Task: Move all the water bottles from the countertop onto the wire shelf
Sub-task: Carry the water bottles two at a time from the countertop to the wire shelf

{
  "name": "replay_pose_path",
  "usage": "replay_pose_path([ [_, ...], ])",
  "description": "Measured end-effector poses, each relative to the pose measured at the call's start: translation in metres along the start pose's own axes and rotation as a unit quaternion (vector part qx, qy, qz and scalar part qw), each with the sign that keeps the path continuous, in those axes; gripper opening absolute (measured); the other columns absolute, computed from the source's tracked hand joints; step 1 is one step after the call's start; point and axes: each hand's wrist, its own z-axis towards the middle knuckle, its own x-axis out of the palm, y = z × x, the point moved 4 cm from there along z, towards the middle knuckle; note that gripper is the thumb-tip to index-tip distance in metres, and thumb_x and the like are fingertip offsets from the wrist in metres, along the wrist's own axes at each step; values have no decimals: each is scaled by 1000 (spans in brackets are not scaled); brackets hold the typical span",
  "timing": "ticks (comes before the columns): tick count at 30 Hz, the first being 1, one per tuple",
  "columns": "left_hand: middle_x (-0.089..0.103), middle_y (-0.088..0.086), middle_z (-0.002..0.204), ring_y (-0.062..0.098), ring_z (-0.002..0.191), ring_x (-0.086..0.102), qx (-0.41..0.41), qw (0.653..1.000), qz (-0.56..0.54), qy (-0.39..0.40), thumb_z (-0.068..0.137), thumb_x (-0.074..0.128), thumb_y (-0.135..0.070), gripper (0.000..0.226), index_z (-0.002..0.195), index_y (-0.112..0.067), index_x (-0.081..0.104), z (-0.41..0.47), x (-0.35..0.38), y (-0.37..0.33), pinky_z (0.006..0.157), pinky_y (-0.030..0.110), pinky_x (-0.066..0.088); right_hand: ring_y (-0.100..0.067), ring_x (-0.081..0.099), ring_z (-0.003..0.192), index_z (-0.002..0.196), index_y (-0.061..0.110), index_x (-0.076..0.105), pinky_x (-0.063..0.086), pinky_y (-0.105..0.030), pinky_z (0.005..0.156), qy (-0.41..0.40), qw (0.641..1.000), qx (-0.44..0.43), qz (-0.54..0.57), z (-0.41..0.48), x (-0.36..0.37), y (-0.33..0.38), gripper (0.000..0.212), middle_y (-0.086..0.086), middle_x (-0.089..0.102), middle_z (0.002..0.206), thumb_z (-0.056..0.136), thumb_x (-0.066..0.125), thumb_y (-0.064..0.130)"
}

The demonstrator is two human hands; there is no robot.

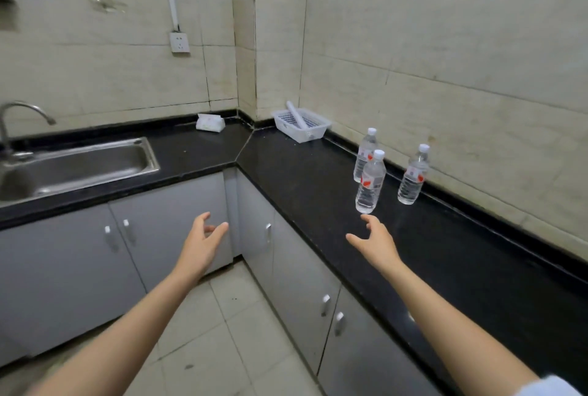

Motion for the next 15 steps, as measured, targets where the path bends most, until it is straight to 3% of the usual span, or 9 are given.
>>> replay_pose_path([
  [5,43,17,134,29,121,43,4,1000,18,0,93,47,-30,55,141,-12,26,101,26,-16,89,30,32,-30,44,125,133,7,40,36,-36,100,-53,997,24,42,100,-3,-6,59,-16,46,135,81,66,19],
  [10,44,13,129,28,123,42,12,999,4,31,93,47,-29,54,140,-13,27,182,78,-38,91,31,32,-33,53,109,125,9,46,43,-39,89,-120,986,80,79,179,-7,-21,56,-19,55,121,75,70,19],
  [12,45,9,121,27,120,44,6,999,5,53,93,47,-29,53,140,-13,28,204,98,-35,88,29,32,-35,52,111,126,7,46,43,-41,92,-137,982,99,82,198,-6,-27,58,-20,54,120,74,70,18],
  [15,46,11,126,22,113,46,-1,996,12,85,92,49,-29,53,139,-14,29,239,130,-29,91,30,33,-35,48,117,127,8,44,42,-47,97,-150,978,118,79,222,-1,-41,62,-20,53,124,73,72,20],
])
